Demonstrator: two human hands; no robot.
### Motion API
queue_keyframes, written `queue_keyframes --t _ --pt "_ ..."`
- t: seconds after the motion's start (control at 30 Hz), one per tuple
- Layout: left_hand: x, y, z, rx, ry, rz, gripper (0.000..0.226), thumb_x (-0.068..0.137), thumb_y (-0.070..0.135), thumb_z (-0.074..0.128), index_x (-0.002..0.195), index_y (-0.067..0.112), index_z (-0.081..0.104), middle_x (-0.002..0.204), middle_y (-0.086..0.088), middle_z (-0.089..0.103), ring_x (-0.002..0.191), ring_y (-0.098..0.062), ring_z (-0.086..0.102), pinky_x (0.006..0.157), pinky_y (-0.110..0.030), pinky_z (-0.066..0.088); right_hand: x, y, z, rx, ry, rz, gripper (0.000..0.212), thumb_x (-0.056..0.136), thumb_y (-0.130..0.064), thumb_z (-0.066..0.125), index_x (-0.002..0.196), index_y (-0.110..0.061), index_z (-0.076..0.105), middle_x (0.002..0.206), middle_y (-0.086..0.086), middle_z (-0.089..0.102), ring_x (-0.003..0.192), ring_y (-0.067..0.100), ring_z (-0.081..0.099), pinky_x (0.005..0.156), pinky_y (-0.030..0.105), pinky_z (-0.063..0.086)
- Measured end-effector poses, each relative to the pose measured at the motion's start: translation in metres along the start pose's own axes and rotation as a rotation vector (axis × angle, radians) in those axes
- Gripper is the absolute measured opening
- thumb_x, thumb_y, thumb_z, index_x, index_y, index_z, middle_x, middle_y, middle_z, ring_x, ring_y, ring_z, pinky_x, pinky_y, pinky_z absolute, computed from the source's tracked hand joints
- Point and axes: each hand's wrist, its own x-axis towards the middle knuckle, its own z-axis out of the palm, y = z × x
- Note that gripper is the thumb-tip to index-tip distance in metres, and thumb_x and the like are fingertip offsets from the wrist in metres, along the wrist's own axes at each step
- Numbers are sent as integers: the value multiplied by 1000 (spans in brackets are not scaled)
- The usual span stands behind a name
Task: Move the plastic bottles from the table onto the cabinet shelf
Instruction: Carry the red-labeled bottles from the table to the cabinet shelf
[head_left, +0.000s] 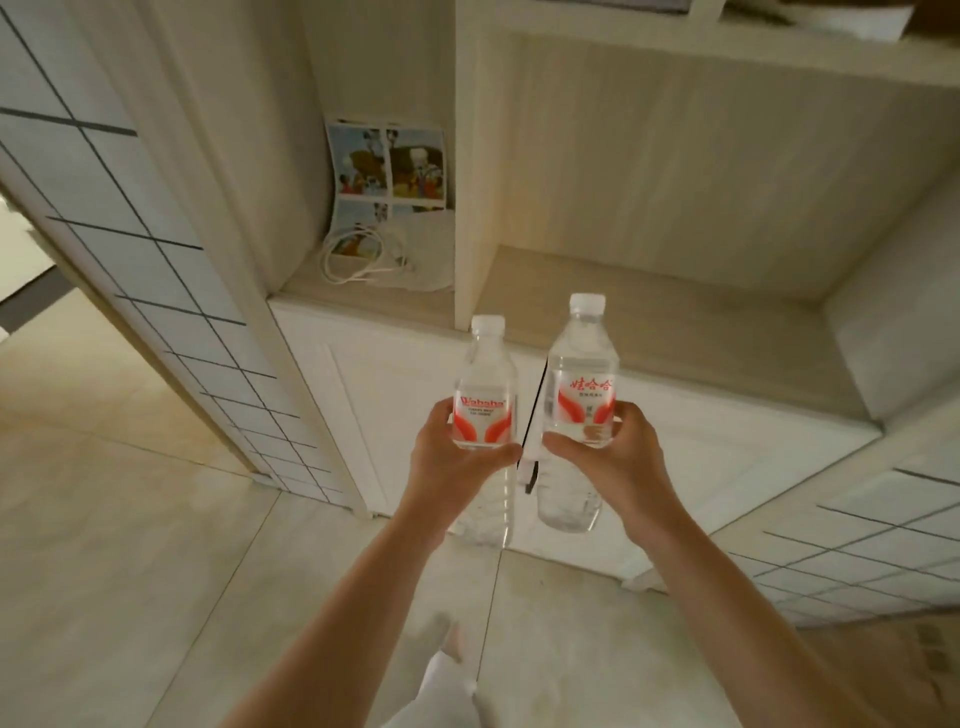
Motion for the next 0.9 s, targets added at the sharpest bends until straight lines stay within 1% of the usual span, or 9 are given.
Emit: queue_keyframes --t 0.13,0.27,0.33,0.4,0.5,0.63,0.7,0.8,0.9 --pt "54 43 8 57 -59 131 60 61 25 87 110 27 54 96 5 66 87 -9 66 70 -23 54 51 -28 -15 -19 98 -71 65 55 -37 86 111 -20 57 99 -7 67 90 11 66 72 27 55" --pt "97 80 19 -16 -133 243 67 64 17 88 118 27 50 99 12 65 85 3 64 61 -11 50 96 -56 -26 45 161 -127 60 59 -14 87 109 -13 55 96 -3 68 86 10 68 69 25 54" --pt "115 94 26 -61 -144 291 68 65 12 87 119 27 49 100 12 65 82 10 64 59 -7 49 113 -65 -29 74 197 -139 66 59 -14 87 113 -14 49 98 -3 66 88 10 66 72 27 54" --pt "133 107 34 -80 -137 342 68 65 9 87 119 27 49 99 12 64 81 14 62 61 -5 49 129 -69 -32 81 244 -159 67 60 -16 87 113 -13 46 96 -5 62 85 6 62 67 22 49" --pt "154 120 44 -89 -92 379 71 64 9 86 122 27 49 100 14 65 82 14 62 63 -7 50 146 -70 -33 109 305 -162 66 61 -15 87 113 -12 46 93 -7 59 82 1 59 62 17 43" --pt "172 126 54 -67 -80 403 72 63 12 87 121 30 49 101 14 66 85 10 64 63 -5 49 161 -60 -32 128 317 -190 72 59 -20 88 118 -12 47 102 0 65 90 10 66 70 22 54" --pt "178 126 61 -65 -82 419 73 62 10 87 120 31 48 103 12 67 86 7 65 66 -7 50 166 -58 -34 133 313 -203 72 63 -15 87 119 -11 43 101 -2 61 88 5 62 66 11 48" --pt "181 122 67 -33 -91 439 77 59 14 89 121 32 47 110 9 65 94 1 66 74 -15 54 170 -52 -33 123 299 -222 72 66 -12 85 122 -10 39 99 -5 56 82 -1 56 60 3 44" --pt "184 118 72 -25 -90 441 74 59 18 90 116 39 48 108 12 66 95 1 66 80 -23 57 175 -48 -31 102 262 -230 75 67 -15 85 124 -10 38 104 -1 56 85 1 57 61 9 48"
